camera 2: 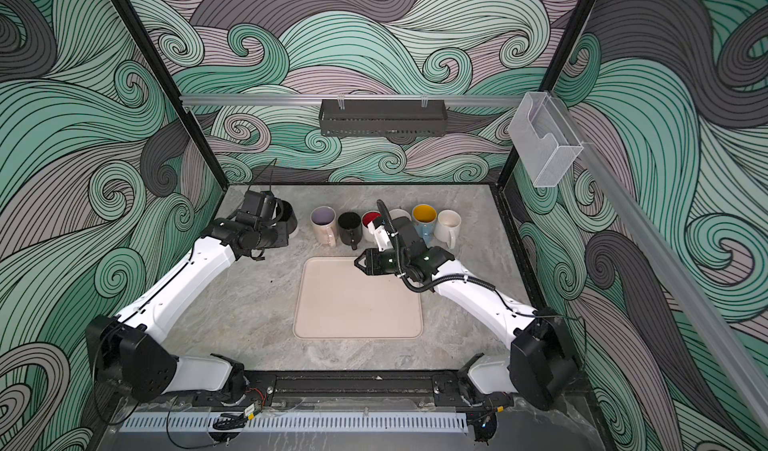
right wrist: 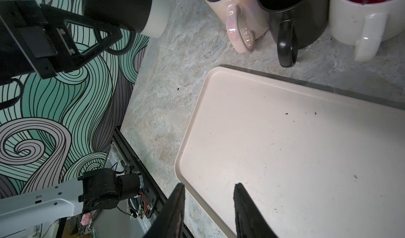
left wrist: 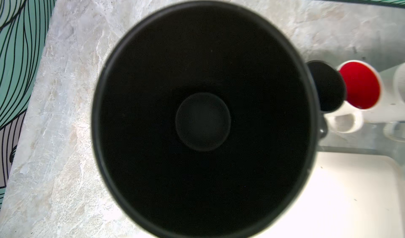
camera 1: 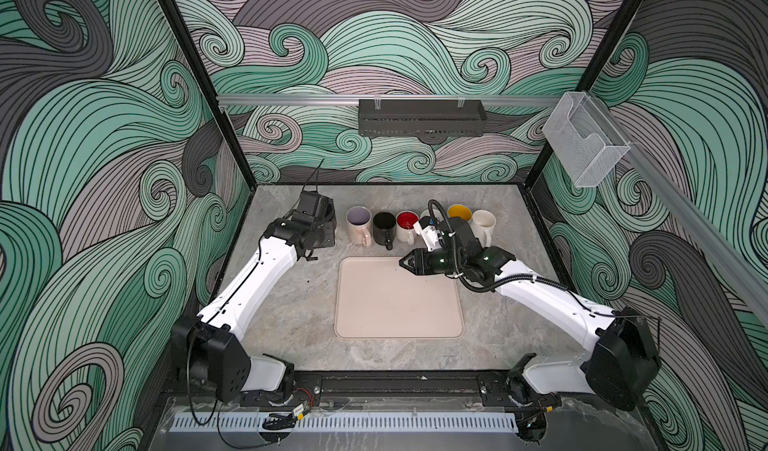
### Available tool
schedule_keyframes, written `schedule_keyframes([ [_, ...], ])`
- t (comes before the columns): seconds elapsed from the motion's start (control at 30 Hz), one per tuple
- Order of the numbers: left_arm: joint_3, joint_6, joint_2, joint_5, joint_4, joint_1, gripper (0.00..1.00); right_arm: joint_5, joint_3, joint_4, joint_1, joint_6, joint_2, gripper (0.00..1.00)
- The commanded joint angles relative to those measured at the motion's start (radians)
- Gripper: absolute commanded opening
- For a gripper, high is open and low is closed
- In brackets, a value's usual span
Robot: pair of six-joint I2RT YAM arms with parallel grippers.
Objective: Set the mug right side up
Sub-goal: 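Carry the black mug upright with the left gripper while the right draws back, then lower the black mug upright beside the pearly pink mug and open the left gripper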
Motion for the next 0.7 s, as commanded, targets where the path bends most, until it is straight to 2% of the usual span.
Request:
schedule_keyframes([
  [0.0, 0.045, 0.013, 0.035, -0.044, 0.105, 0.016, 0.00, -0.008, 0.003, -0.005, -0.011, -0.024, 0.002, 0.39],
  [0.2, 0.048, -0.003, 0.149, -0.031, 0.143, 0.024, 0.00, -0.016, 0.008, -0.011, -0.023, -0.024, 0.009, 0.38],
  [0.67, 0.123, -0.004, 0.314, 0.014, 0.158, 0.026, 0.00, -0.010, -0.008, -0.018, -0.025, -0.024, -0.005, 0.38],
])
